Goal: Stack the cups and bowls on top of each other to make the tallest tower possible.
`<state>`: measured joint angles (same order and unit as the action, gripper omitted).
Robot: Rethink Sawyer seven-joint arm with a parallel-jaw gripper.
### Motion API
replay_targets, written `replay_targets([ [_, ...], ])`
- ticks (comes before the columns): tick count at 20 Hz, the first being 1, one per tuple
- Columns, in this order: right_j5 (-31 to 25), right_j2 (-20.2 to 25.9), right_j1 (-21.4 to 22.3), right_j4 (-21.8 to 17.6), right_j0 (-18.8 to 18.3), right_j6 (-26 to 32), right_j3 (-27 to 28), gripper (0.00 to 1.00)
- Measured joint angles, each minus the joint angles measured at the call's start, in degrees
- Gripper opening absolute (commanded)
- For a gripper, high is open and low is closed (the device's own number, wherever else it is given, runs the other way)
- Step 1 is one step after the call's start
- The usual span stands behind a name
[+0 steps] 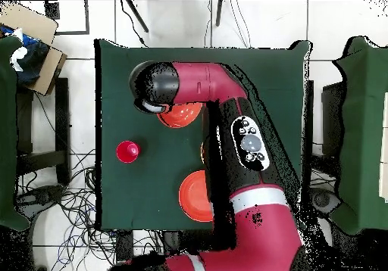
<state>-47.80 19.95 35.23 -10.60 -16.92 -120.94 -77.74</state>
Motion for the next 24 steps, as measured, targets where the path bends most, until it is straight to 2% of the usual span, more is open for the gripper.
replay_targets([
  [13, -6.4, 0.0, 12.1, 5.1, -1.0, 0.0, -7.2, 0.0],
  [19, -9.3, 0.0, 16.8, 6.9, -3.8, 0.0, -9.0, 0.0],
  [24, -9.6, 0.0, 19.4, 7.0, -7.1, 0.0, -10.7, 0.0],
])
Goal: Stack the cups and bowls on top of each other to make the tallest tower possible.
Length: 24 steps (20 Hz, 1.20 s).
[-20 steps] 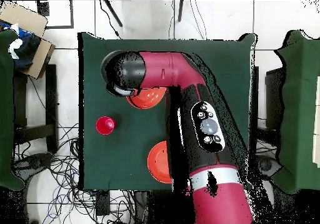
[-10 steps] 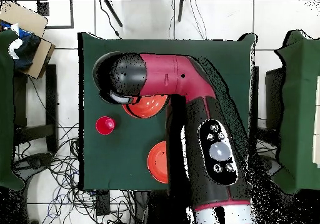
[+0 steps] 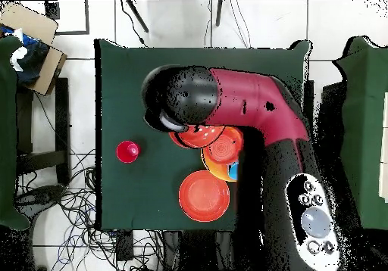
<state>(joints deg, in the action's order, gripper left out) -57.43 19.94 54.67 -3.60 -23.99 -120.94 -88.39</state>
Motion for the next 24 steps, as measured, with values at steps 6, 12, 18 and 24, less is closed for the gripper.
replay_targets([
  [6, 0.0, 0.2, 2.7, 0.1, -5.4, 0.0, -3.9, 0.0],
  [12, 0.0, 0.9, 2.7, 0.1, -8.6, 0.0, -5.8, 0.0],
  [18, 0.0, 2.1, 2.5, -0.1, -9.6, 0.0, -6.0, 1.0],
  [24, 0.0, 3.7, 2.6, -0.2, -10.2, 0.0, -6.1, 1.0],
])
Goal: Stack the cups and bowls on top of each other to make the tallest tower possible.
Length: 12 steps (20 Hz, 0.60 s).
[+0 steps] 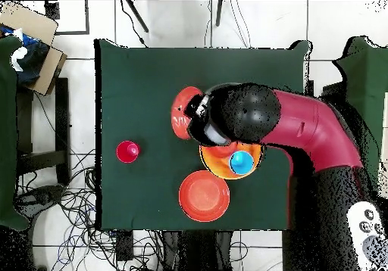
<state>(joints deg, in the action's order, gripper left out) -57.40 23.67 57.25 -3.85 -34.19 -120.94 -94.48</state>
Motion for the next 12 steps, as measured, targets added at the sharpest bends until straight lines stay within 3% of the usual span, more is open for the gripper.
replay_targets([
  [12, 0.5, 3.0, -0.1, -0.9, -1.1, 0.0, -0.1, 1.0],
])
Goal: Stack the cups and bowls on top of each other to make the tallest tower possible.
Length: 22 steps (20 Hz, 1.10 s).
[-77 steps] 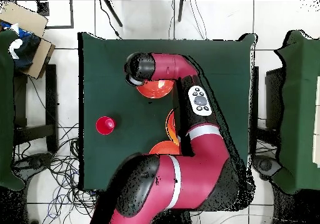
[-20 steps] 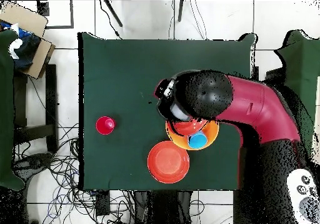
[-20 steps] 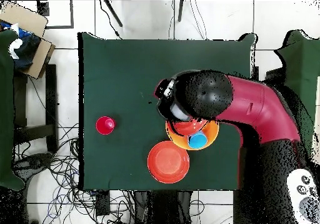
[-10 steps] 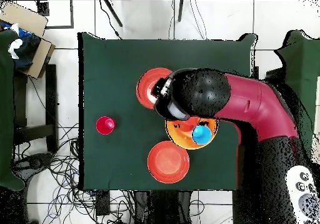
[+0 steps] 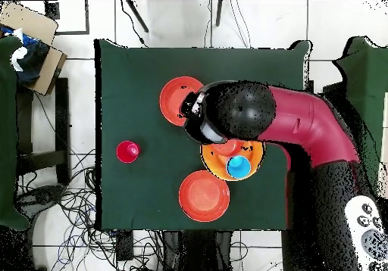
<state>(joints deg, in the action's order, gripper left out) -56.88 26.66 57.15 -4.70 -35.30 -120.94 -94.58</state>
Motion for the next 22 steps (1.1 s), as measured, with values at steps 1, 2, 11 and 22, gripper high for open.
replay_targets([
  [1, 0.1, 0.1, -0.1, 0.0, 0.0, 0.0, 0.0, 1.0],
  [2, 0.3, 0.2, -0.2, 0.0, 0.0, 0.0, 0.0, 1.0],
  [11, 3.3, 0.4, -4.6, -1.6, 2.1, 0.0, 0.9, 1.0],
  [22, 3.4, 0.4, -13.7, -5.0, 10.2, 0.0, 8.6, 1.0],
])
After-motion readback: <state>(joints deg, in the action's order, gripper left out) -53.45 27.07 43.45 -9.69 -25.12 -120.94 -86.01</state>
